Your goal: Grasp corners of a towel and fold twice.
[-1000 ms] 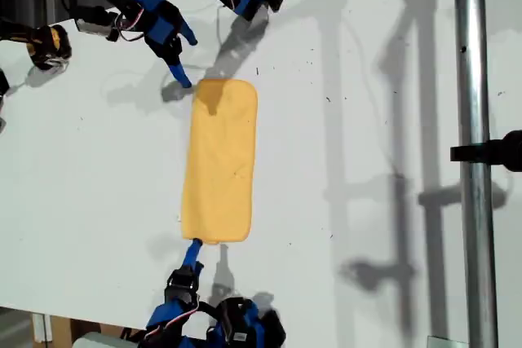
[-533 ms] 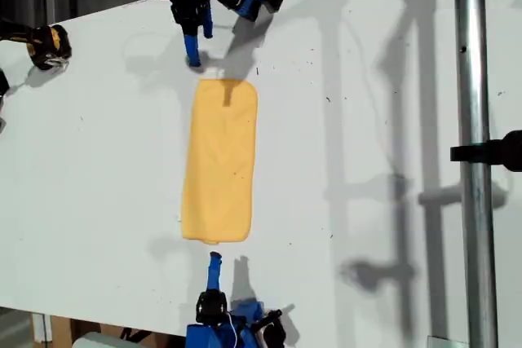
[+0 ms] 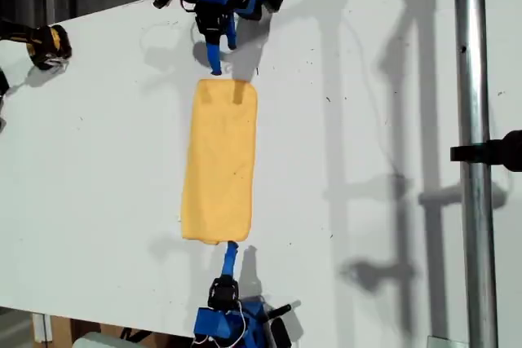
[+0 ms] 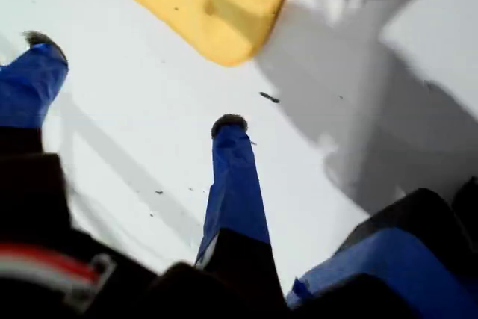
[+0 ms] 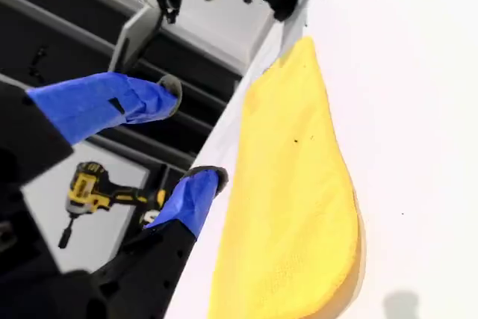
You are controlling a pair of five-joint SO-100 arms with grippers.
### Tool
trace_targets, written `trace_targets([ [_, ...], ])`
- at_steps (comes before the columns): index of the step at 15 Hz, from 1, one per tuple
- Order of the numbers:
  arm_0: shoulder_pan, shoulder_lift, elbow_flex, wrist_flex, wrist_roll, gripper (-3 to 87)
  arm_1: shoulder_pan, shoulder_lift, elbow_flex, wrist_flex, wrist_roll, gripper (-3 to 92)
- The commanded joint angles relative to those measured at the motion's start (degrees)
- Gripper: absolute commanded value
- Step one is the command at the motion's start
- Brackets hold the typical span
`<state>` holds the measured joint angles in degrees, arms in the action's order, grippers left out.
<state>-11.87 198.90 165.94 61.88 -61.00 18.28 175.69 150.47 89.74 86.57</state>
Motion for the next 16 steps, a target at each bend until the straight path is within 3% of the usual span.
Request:
trace_targets([
  [1,0.79,0.35,-0.53,-1.49,-0.79,17.8,2.64,-16.44,-1.41,-7.82,-1.93,42.2],
  [9,2.20,0.35,0.00,-0.88,-2.20,17.5,14.50,-60.38,-12.83,-33.13,-15.03,43.6],
  [14,2.55,0.35,-0.44,0.53,-3.43,17.5,12.57,-86.22,-31.73,-35.77,-17.84,44.8],
  [16,2.55,0.35,-0.44,1.49,-4.31,17.5,11.95,-91.85,-38.67,-36.83,-20.04,40.8],
])
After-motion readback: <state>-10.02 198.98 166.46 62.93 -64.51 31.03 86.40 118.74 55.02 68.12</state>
